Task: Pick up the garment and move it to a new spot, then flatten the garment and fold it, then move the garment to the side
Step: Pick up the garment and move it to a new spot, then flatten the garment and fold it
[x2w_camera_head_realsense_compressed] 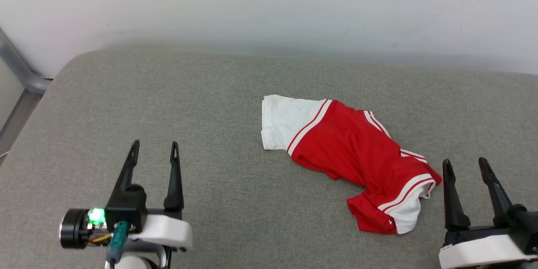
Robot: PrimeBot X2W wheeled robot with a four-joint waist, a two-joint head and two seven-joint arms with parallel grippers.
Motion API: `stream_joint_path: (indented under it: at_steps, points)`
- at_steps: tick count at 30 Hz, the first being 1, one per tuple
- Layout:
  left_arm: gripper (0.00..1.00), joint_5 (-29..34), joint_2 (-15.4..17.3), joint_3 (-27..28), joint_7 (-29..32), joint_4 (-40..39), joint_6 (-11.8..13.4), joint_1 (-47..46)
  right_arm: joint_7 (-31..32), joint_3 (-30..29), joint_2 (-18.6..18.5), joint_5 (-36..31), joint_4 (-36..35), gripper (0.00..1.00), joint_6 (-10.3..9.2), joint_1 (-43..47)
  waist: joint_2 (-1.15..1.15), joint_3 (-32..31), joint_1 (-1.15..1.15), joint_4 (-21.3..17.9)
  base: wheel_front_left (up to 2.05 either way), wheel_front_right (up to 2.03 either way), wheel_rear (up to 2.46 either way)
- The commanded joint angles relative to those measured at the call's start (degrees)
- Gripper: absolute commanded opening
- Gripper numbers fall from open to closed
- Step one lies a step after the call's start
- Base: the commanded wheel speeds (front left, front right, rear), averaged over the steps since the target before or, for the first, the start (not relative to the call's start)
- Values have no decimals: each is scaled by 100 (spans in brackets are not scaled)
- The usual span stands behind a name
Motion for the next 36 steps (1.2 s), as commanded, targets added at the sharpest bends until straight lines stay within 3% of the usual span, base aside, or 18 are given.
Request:
stream_joint_path:
  at_steps: [1,19,36]
  points:
    - [100,48,-42,29,-16,-7,-21,69,-12,3,11,42,14,100,-4,41,0,-10,0,-1,0,0,0]
    - [100,924,-895,850,-17,208,-897,915,-12,65,11,121,265,100,-4,248,0,-247,0,-69,0,0,0]
    - [100,1265,-1258,1302,-17,356,-1318,1092,-12,105,11,141,391,100,-4,317,0,-313,0,-57,0,0,0]
